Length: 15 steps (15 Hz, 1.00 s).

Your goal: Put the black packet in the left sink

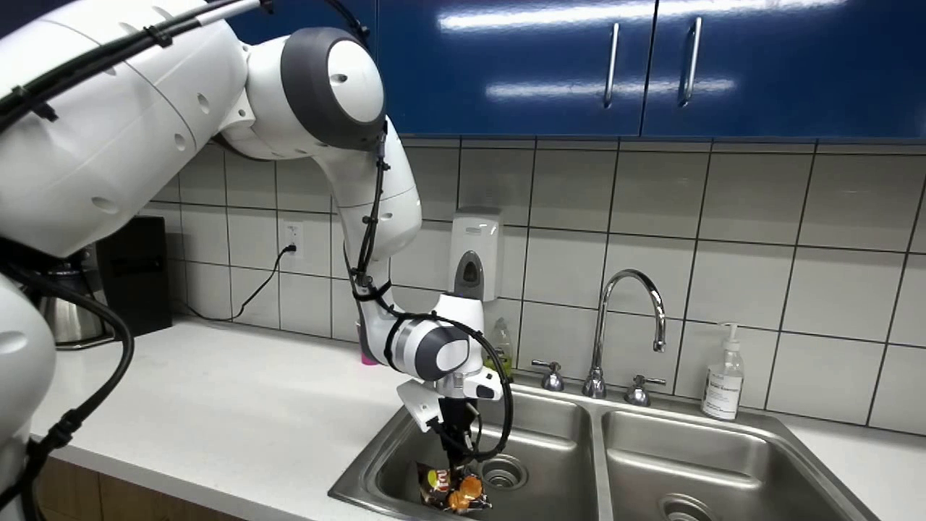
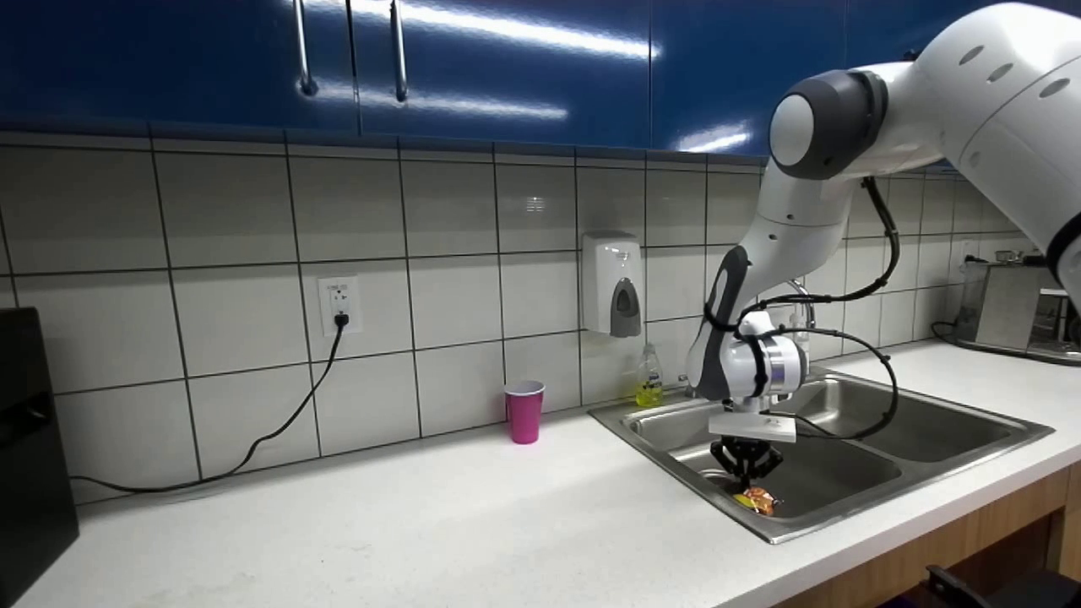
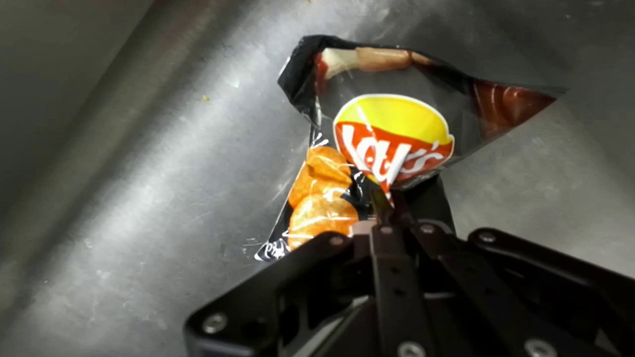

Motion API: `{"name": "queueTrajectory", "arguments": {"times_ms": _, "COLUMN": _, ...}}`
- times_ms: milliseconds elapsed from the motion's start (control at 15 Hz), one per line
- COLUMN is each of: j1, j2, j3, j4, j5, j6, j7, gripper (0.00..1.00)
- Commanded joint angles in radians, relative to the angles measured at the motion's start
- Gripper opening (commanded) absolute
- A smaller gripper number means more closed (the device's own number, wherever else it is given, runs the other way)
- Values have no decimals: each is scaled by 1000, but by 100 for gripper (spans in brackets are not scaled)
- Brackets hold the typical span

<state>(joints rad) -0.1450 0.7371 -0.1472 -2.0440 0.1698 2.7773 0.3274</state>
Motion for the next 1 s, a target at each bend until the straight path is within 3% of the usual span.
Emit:
{"name": "queueTrajectory", "arguments": {"times_ms": 0, "j1": -20, "j2": 30, "j3": 8, "j4": 28, "j5": 24, "j6": 12, "j7": -34, "gripper": 0}}
{"name": "queueTrajectory", "arguments": {"times_ms": 333, "j1": -20, "j2": 48, "j3": 6, "j4": 41, "j5": 26, "j6": 8, "j7": -28, "gripper": 0}}
{"name": "queueTrajectory", "arguments": {"times_ms": 400, "j1": -15, "j2": 42, "j3": 5, "j4": 36, "j5": 26, "j6": 10, "j7": -25, "gripper": 26}}
{"name": "queueTrajectory", "arguments": {"times_ms": 533, "j1": -12, "j2": 10, "j3": 12, "j4": 14, "j5": 30, "j6": 13, "j7": -28, "gripper": 34}}
{"name": "queueTrajectory", "arguments": {"times_ms": 933, "j1": 19, "j2": -102, "j3": 29, "j4": -35, "j5": 28, "j6": 19, "j7": -32, "gripper": 80}}
